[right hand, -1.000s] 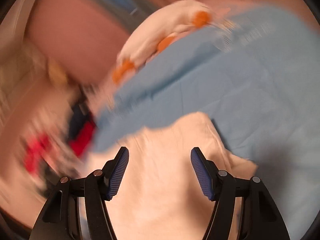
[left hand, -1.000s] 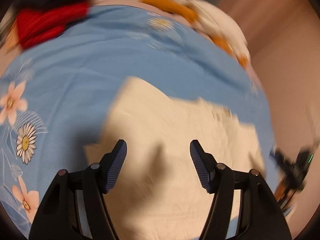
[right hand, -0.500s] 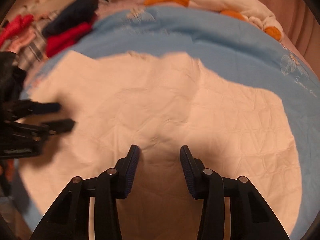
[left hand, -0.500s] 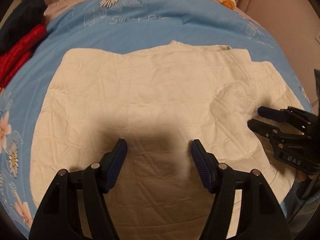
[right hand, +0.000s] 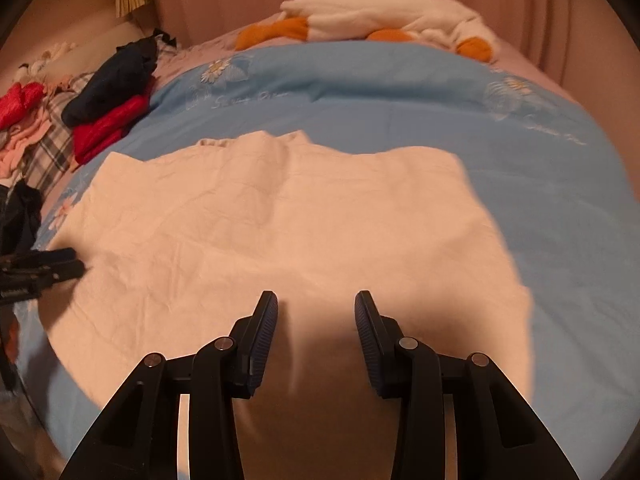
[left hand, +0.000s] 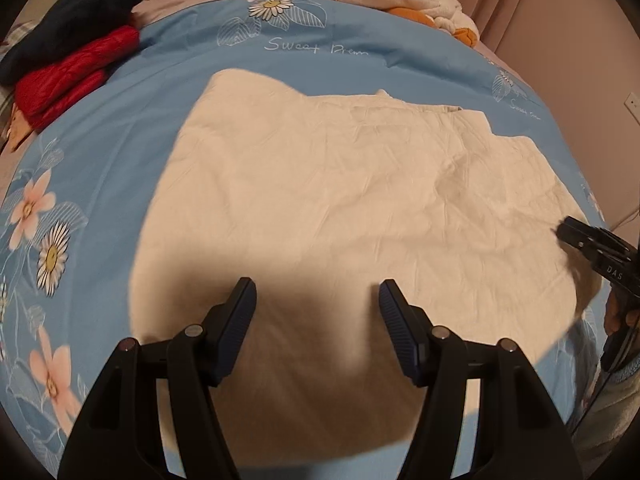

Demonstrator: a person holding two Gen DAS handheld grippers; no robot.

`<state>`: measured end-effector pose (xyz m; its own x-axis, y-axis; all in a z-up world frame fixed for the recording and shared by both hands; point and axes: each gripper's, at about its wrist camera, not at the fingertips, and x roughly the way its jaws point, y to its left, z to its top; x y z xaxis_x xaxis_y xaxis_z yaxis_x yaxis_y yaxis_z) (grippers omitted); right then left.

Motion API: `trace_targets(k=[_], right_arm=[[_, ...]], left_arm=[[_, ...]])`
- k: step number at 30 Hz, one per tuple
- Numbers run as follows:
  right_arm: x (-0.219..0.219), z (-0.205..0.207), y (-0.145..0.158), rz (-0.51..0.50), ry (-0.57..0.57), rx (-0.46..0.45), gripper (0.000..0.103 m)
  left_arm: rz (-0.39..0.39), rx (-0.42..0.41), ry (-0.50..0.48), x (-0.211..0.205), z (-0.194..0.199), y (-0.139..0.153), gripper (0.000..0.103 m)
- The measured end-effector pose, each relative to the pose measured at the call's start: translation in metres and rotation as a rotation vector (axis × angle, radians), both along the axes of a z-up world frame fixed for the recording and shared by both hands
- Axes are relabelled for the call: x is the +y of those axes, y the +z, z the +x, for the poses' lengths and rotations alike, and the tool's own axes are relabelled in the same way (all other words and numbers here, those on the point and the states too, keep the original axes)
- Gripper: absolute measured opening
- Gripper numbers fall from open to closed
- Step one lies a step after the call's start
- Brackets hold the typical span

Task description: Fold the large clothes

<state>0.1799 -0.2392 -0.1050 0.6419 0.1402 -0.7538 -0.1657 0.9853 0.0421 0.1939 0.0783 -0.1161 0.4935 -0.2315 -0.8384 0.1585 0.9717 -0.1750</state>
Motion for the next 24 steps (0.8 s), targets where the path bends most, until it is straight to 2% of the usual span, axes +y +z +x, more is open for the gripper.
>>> trace_targets(k=[4,9,13,16,18,19,24], right_arm=[[-0.019,-0.017,-0.01,-0.018,-0.033,0.0,0.039],[-0.02,-0.016,-0.029,-0.011,-0.029,-0.008,0.04],[-0.021,-0.022,-0.021,0.021,-0.073,-0.014,0.043],[-0.023,-0.038,-0.014,0.061,-0.084,-0.034,0.048],[-0.027,-0.051,-0.008,0.088,-0.091,-0.056,0.051],[-0.028,-0.056,-0.007,0.095,-0.093,-0.063,0.054],[-0.035,-0.083,-0.002,0.159,-0.113,-0.097,0.057]], left_arm=[[-0.006,0.001,0.004,0.002,-0.008,-0.009,0.064],[-0.026,-0.026,0.03,0.002,-0.014,-0.011,0.065],[-0.073,-0.037,0.08,0.016,-0.038,0.002,0.066],[-0.15,-0.038,0.139,0.041,-0.062,0.006,0.068],[-0.199,-0.028,0.21,0.064,-0.08,0.005,0.077],[-0.233,-0.018,0.242,0.075,-0.088,0.002,0.077],[-0.473,0.055,0.318,0.105,-0.114,-0.017,0.077]])
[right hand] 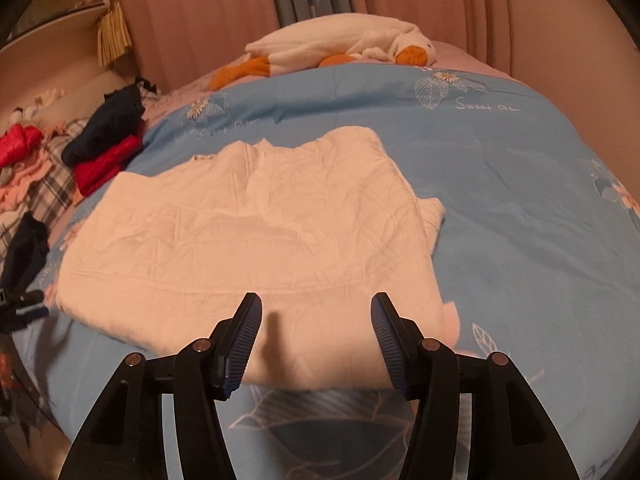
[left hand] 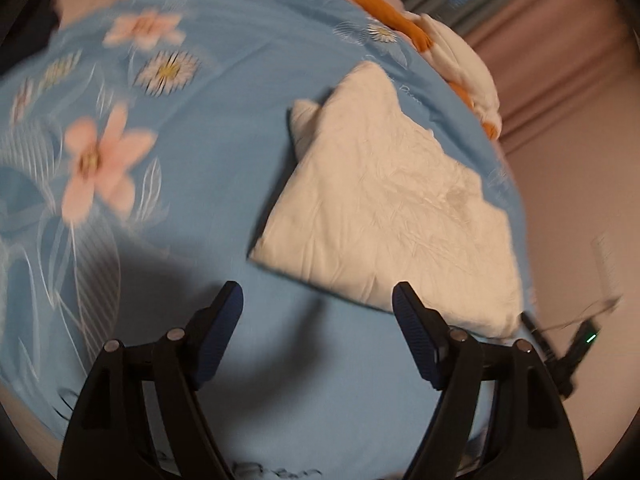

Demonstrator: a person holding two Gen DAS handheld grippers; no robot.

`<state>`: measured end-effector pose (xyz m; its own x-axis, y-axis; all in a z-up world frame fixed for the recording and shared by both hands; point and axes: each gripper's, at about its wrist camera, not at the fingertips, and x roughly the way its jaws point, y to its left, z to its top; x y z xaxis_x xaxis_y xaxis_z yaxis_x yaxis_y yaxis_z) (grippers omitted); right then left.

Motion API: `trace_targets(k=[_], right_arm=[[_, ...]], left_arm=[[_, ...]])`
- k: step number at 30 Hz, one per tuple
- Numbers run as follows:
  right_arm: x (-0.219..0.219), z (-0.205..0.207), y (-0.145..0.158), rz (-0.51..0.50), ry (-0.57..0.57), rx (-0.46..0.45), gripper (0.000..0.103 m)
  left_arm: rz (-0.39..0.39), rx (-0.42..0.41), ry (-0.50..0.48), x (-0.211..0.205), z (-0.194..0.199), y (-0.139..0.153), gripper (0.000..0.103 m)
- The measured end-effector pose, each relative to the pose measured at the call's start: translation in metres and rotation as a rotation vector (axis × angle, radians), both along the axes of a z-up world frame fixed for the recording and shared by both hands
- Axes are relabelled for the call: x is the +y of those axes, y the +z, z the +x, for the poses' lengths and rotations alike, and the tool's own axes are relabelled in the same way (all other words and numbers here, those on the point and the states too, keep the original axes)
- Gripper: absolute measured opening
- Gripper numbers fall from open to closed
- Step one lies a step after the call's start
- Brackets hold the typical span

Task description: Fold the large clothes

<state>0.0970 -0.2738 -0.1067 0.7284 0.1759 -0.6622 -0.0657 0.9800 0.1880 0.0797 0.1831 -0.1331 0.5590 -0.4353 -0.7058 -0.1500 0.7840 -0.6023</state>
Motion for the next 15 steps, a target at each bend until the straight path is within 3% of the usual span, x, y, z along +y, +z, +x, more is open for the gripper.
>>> trace_targets(k=[7,11,15], right_arm=[[0.024,-0.013,0.008,0.031,0.07,-0.015,0.06],[0.047,-0.009,0.012,0.047,0.134,-0.026,0.061],[0.072,0.002,0.009,0.058,0.192,-0.019,0.062]], left_arm=[[-0.24,0.034,0.013,-0.006,0.012,-0.02,0.079],[-0.328,0.045,0.063,-0.005,0.027,-0.03,0.08],[-0.397,0.034,0.088,-0.001,0.037,-0.033,0.088]])
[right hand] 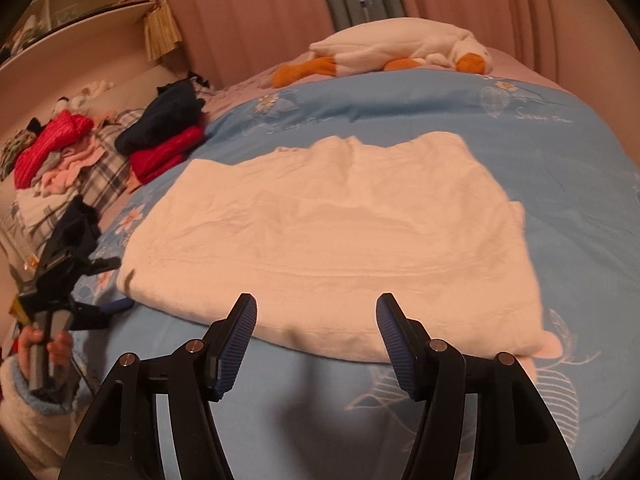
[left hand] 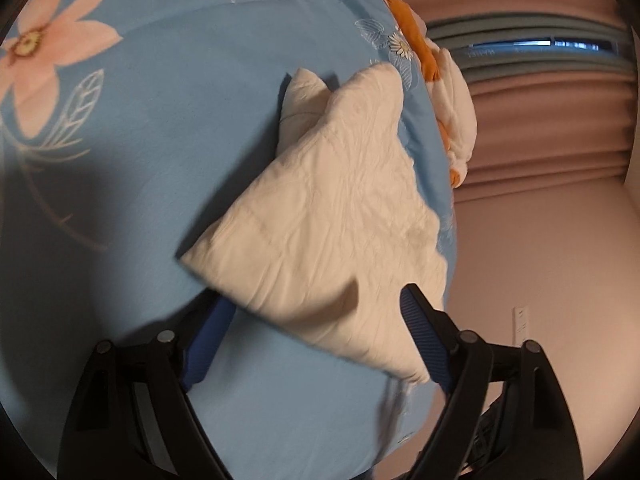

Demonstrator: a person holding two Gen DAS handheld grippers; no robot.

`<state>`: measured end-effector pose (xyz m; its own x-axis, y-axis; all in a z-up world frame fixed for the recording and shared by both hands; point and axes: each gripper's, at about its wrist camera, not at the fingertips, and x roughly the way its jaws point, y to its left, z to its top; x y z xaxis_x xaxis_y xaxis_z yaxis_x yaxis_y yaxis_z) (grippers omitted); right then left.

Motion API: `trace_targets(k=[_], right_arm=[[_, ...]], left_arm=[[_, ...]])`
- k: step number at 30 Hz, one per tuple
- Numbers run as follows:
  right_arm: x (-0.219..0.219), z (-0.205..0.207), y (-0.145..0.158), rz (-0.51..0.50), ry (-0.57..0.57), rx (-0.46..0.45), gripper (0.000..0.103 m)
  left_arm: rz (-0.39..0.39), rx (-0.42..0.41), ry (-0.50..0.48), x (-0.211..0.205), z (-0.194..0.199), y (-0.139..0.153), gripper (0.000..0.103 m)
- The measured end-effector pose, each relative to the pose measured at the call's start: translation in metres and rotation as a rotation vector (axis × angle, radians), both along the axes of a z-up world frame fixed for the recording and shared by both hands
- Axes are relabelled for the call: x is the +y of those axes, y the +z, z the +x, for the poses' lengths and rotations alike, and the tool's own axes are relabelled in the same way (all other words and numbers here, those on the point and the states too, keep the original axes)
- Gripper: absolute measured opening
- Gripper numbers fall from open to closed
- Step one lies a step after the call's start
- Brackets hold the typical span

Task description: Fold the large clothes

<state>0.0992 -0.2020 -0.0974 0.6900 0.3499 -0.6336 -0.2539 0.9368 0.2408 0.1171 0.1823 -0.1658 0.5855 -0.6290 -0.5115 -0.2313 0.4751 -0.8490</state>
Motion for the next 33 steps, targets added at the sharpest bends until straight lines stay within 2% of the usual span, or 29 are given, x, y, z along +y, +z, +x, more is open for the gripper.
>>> trace_targets(k=[5,10,17,23,25,28,29,31,32,33], right_arm=[[0.026,0.007,-0.002,0.003,0.058,0.003,0.062],[0.046,0.014,-0.002,-0.022,0.092,0.004,0.062],[0.065,0.045,0.009,-0.036,0.114,-0.011,0.062],[0.079,0.083,0.005,-0.035,0.089,0.029,0.062],[0.086,0.097,0.001,-0.06,0.077,0.045,0.062],[0.091,0.116,-0.005,-0.114,0.038,0.074,0.061],[0.093,0.121,-0.008,-0.125,0.032,0.087,0.059],[0.097,0.134,-0.022,-0.175,0.011,0.144,0.043],[0.098,0.139,-0.028,-0.196,-0.001,0.173,0.04],[0.099,0.141,-0.033,-0.212,-0.004,0.181,0.038]], left_arm=[[-0.014,0.0,-0.017,0.002,0.018,0.0,0.09],[-0.035,0.004,-0.036,0.003,0.039,0.001,0.098],[-0.058,0.015,-0.083,0.011,0.067,0.005,0.098],[-0.035,0.009,-0.101,0.023,0.087,0.004,0.098],[0.0,-0.004,-0.13,0.019,0.087,0.008,0.097],[0.058,-0.028,-0.169,0.014,0.086,0.013,0.087],[0.08,-0.028,-0.175,0.013,0.085,0.014,0.079],[0.114,-0.018,-0.183,0.012,0.083,0.014,0.068],[0.134,-0.012,-0.187,0.012,0.082,0.015,0.059],[0.153,-0.013,-0.193,0.012,0.081,0.015,0.043]])
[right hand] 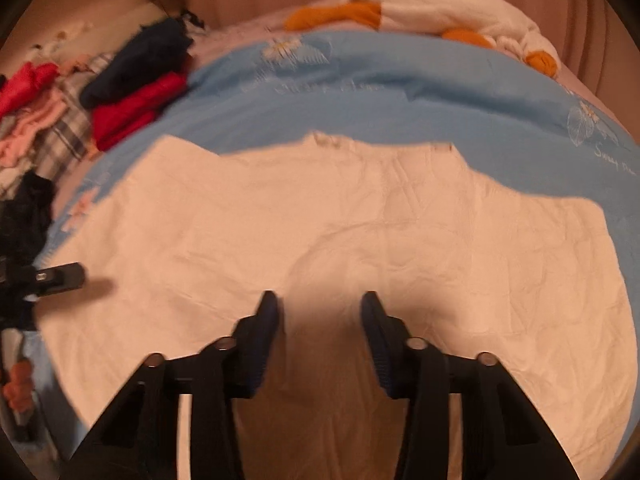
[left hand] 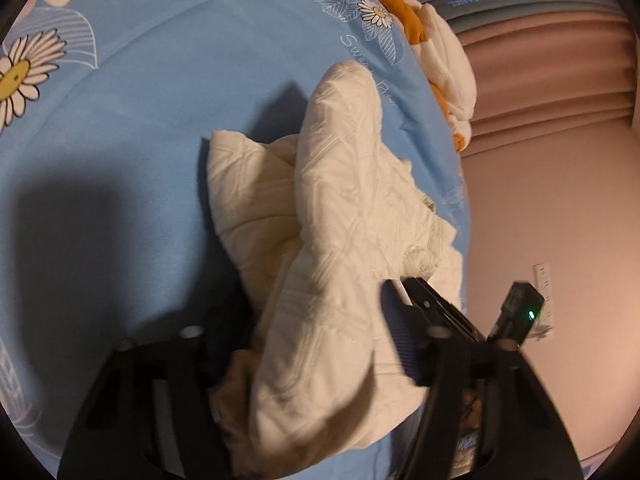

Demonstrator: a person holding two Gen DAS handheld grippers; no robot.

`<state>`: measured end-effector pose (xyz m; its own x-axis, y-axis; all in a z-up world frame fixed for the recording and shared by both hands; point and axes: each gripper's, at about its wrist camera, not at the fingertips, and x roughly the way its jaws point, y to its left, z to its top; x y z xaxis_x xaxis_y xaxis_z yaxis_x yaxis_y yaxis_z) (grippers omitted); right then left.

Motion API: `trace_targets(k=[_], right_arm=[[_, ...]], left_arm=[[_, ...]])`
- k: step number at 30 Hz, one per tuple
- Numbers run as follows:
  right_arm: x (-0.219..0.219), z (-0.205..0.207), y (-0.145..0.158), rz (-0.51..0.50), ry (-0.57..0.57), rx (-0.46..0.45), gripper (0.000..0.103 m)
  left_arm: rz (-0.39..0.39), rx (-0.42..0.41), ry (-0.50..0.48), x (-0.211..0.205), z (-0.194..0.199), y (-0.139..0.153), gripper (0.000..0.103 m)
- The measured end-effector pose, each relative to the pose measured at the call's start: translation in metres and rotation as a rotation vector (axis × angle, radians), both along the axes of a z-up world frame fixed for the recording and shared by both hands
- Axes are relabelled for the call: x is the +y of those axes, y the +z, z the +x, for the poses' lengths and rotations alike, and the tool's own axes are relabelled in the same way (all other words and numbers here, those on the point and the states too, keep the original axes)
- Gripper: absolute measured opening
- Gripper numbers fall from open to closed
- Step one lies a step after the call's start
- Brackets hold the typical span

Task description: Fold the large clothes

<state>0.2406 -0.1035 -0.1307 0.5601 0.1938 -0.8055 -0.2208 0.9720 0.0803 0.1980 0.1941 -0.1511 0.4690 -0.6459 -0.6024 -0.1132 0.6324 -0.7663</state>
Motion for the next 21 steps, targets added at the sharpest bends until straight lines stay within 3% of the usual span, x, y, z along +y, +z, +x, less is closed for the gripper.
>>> trace_targets(k=[3,6,9,16,21], right_arm=[[0.007,0.001,-0.006,-0.078,0.013,-0.013,0.037],[0.009,0.001,-0.004,-0.105,0.034,0.001,0.037],[0.001,-0.004,0.004,-0.066,0.029,0.008,0.037],[-0.018,-0.071,0.045,0.027,0.115,-0.144,0.037],[-0.018,-0.109,0.045,0.051,0.184,-0.152,0.037]], left_arm=[[0.03,-0.016,-0.013,-0.003,-0.002,0.006,0.032],[0.063,-0.039,-0.017,-0.011,-0.002,0.018,0.03],[0.1,-0.074,-0.03,-0.02,-0.003,0.034,0.029],[0.186,-0.165,-0.077,-0.045,-0.007,0.071,0.029],[0.25,-0.172,-0.088,-0.061,-0.002,0.079,0.029]])
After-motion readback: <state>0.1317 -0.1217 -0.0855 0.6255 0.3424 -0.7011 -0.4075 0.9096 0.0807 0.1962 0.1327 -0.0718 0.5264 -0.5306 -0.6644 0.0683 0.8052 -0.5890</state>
